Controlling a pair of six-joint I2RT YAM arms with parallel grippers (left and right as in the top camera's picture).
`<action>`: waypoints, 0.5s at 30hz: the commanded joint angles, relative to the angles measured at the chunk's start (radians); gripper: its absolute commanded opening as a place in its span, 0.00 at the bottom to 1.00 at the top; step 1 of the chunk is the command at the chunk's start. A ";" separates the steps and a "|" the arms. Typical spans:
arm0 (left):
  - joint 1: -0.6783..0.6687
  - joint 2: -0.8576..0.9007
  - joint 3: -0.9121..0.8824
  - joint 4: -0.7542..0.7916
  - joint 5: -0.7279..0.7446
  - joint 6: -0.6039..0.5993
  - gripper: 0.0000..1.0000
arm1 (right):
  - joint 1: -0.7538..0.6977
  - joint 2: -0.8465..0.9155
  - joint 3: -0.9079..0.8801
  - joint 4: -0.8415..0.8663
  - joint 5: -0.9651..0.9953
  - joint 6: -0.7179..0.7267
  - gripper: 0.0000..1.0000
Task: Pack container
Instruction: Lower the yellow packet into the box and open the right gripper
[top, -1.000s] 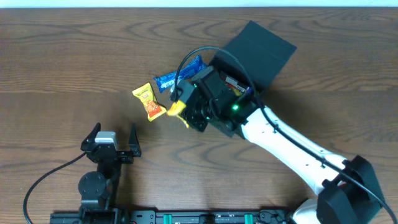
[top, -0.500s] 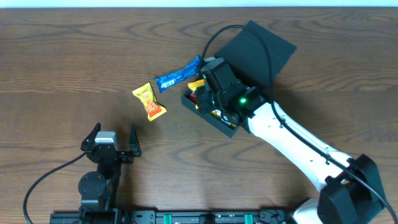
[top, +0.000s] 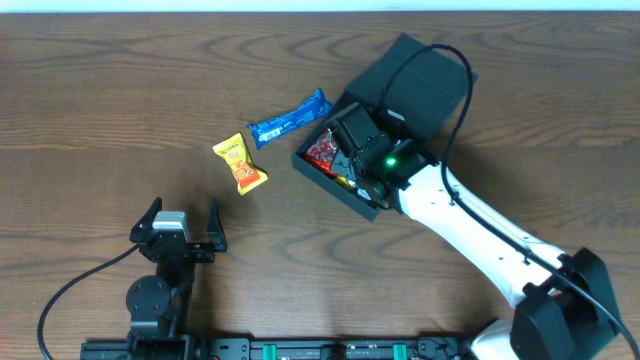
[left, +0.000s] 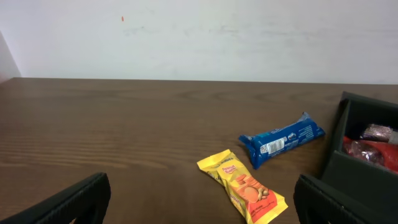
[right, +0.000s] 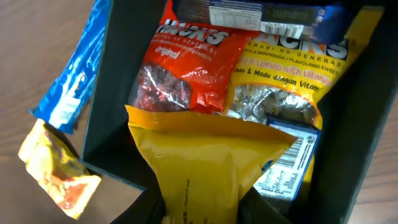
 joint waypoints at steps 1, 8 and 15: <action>0.002 -0.002 -0.013 -0.044 0.011 0.000 0.95 | -0.003 0.006 0.018 -0.001 0.025 0.090 0.26; 0.002 -0.002 -0.013 -0.044 0.011 0.000 0.95 | -0.003 0.072 0.018 0.020 0.024 0.097 0.26; 0.002 -0.002 -0.013 -0.044 0.011 0.000 0.95 | -0.003 0.146 0.018 0.044 0.024 0.097 0.27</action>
